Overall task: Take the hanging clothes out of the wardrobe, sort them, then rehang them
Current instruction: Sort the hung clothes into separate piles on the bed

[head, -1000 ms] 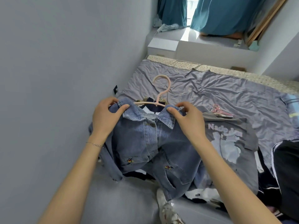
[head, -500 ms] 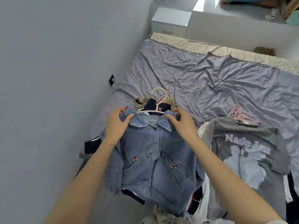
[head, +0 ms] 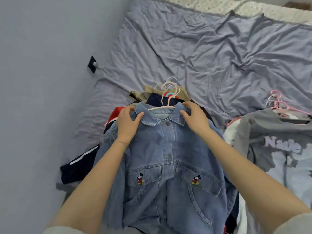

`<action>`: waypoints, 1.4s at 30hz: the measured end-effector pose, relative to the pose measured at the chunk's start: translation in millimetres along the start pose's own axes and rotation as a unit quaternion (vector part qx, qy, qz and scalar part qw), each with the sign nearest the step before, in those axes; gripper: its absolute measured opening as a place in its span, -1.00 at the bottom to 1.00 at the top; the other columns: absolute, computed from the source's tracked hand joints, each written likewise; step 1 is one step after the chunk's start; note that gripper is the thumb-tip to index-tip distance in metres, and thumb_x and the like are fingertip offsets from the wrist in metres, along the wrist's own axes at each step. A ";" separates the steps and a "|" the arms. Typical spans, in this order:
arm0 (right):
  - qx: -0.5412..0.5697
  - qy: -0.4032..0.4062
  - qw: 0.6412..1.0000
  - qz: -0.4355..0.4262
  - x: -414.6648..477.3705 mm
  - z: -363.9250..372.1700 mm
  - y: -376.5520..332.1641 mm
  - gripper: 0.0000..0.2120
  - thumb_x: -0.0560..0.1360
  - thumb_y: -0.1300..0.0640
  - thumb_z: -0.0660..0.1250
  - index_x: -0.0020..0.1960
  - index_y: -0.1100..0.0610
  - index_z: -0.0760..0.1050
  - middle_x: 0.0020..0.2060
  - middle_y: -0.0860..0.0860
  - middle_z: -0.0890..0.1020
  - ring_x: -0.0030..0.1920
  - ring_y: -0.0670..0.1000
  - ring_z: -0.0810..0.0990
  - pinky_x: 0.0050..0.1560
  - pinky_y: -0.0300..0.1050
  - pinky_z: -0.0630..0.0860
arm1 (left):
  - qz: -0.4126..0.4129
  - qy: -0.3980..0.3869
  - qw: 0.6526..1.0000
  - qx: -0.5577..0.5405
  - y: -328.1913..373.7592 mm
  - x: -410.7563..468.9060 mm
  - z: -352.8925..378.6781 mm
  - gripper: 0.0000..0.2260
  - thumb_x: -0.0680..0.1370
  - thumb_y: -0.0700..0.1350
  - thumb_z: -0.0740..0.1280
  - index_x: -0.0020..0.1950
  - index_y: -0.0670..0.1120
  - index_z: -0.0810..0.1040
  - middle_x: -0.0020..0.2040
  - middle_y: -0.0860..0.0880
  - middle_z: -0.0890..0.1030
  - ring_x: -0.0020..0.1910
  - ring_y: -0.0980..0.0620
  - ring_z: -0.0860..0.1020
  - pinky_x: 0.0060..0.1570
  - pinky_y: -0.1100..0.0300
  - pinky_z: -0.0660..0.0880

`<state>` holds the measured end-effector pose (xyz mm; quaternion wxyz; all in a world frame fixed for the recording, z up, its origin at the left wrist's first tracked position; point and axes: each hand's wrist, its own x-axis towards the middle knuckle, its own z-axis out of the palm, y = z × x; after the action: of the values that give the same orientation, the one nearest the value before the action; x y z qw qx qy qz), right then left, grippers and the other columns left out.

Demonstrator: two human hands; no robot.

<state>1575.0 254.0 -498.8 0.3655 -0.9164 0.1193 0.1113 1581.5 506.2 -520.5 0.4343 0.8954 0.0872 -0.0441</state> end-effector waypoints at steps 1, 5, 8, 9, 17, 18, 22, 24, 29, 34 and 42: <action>-0.010 -0.002 1.000 -0.004 5.4 6.9 6.6 -0.65 0.57 0.12 0.29 0.35 0.12 0.44 0.25 0.07 0.57 0.26 0.12 0.50 0.26 0.08 0.42 | 0.008 -0.002 1.000 0.005 -7.9 4.1 6.5 -0.75 0.51 -0.01 0.44 0.07 -0.13 0.51 0.04 -0.05 0.55 0.07 -0.07 0.50 0.12 -0.04 0.45; -0.069 0.007 0.997 -0.019 4.7 31.5 21.6 -0.57 0.57 0.11 0.29 0.43 0.09 0.38 0.31 0.08 0.52 0.32 0.14 0.43 0.30 0.12 0.37 | 0.051 -0.003 0.997 0.057 -24.9 10.9 21.0 -0.70 0.52 -0.01 0.42 0.18 -0.14 0.53 0.14 -0.08 0.56 0.16 -0.07 0.49 0.19 -0.10 0.43; -0.074 0.039 0.996 -0.034 -14.5 38.4 15.2 -0.53 0.56 0.11 0.32 0.45 0.11 0.37 0.33 0.07 0.47 0.33 0.13 0.39 0.34 0.06 0.32 | 0.107 -0.018 0.990 0.088 -17.8 3.4 21.3 -0.65 0.54 -0.04 0.40 0.27 -0.15 0.51 0.24 -0.08 0.55 0.25 -0.08 0.48 0.26 -0.10 0.40; -0.066 0.048 0.996 -0.037 -23.6 37.2 10.8 -0.53 0.56 0.11 0.32 0.45 0.12 0.37 0.34 0.07 0.46 0.34 0.11 0.38 0.36 0.04 0.31 | 0.124 -0.022 0.988 0.088 -13.0 -1.9 19.4 -0.64 0.54 -0.06 0.39 0.29 -0.15 0.50 0.27 -0.08 0.54 0.28 -0.08 0.47 0.29 -0.10 0.38; -0.005 0.103 0.995 0.003 -115.0 -32.5 -10.1 -0.50 0.60 0.13 0.28 0.51 0.15 0.28 0.46 0.06 0.36 0.48 0.07 0.26 0.49 -0.04 0.15 | 0.189 -0.083 0.976 0.068 49.4 -71.2 -5.2 -0.63 0.54 -0.14 0.38 0.35 -0.08 0.47 0.27 -0.01 0.55 0.27 -0.05 0.49 0.31 -0.12 0.37; -0.008 0.108 0.994 0.003 -127.4 -46.1 -10.1 -0.50 0.60 0.15 0.28 0.51 0.16 0.28 0.46 0.07 0.36 0.48 0.08 0.26 0.50 -0.03 0.15 | 0.190 -0.088 0.975 0.070 61.4 -80.5 -7.7 -0.63 0.55 -0.13 0.37 0.35 -0.08 0.47 0.28 -0.01 0.54 0.28 -0.05 0.49 0.31 -0.13 0.37; 0.010 0.153 0.988 0.018 -182.5 -98.8 -8.8 -0.51 0.57 0.20 0.31 0.47 0.20 0.33 0.43 0.11 0.41 0.44 0.13 0.33 0.47 0.06 0.22 | 0.211 -0.110 0.968 0.074 116.3 -115.4 -14.0 -0.61 0.56 -0.11 0.36 0.38 -0.10 0.46 0.34 -0.03 0.52 0.35 -0.06 0.44 0.35 -0.13 0.33; 0.010 0.167 0.986 0.020 -209.7 -120.8 -6.0 -0.52 0.56 0.21 0.32 0.46 0.20 0.35 0.40 0.12 0.44 0.41 0.14 0.37 0.44 0.07 0.26 | 0.219 -0.122 0.965 0.074 144.1 -135.1 -12.9 -0.60 0.57 -0.10 0.36 0.40 -0.12 0.45 0.36 -0.05 0.50 0.38 -0.08 0.42 0.36 -0.14 0.31; 0.017 0.189 0.981 0.036 -265.0 -167.4 26.7 -0.51 0.57 0.18 0.32 0.47 0.16 0.34 0.39 0.07 0.45 0.41 0.12 0.36 0.43 0.07 0.27 | 0.241 -0.148 0.956 0.075 205.2 -193.4 13.3 -0.58 0.59 -0.07 0.32 0.44 -0.08 0.41 0.43 -0.03 0.44 0.46 -0.06 0.34 0.42 -0.15 0.22; 0.020 0.212 0.976 0.031 -294.1 -226.6 97.8 -0.54 0.59 0.14 0.30 0.47 0.13 0.35 0.40 0.06 0.44 0.44 0.10 0.33 0.46 0.05 0.22 | 0.257 -0.145 0.952 0.074 257.7 -248.7 79.5 -0.58 0.60 -0.05 0.33 0.45 -0.07 0.40 0.45 -0.01 0.42 0.48 -0.02 0.31 0.44 -0.18 0.20; 0.027 0.155 0.988 0.012 -302.4 -327.2 224.4 -0.53 0.60 0.13 0.28 0.49 0.09 0.31 0.41 0.02 0.42 0.43 0.07 0.30 0.44 -0.02 0.19 | 0.180 -0.094 0.978 0.041 325.4 -329.3 213.9 -0.60 0.58 -0.10 0.34 0.41 -0.12 0.44 0.38 -0.06 0.49 0.38 -0.09 0.42 0.38 -0.14 0.31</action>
<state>1259.6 -90.4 -323.5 0.3655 -0.9111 0.1881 -0.0308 1321.1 101.7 -351.3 0.4042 0.9055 -0.1181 -0.0530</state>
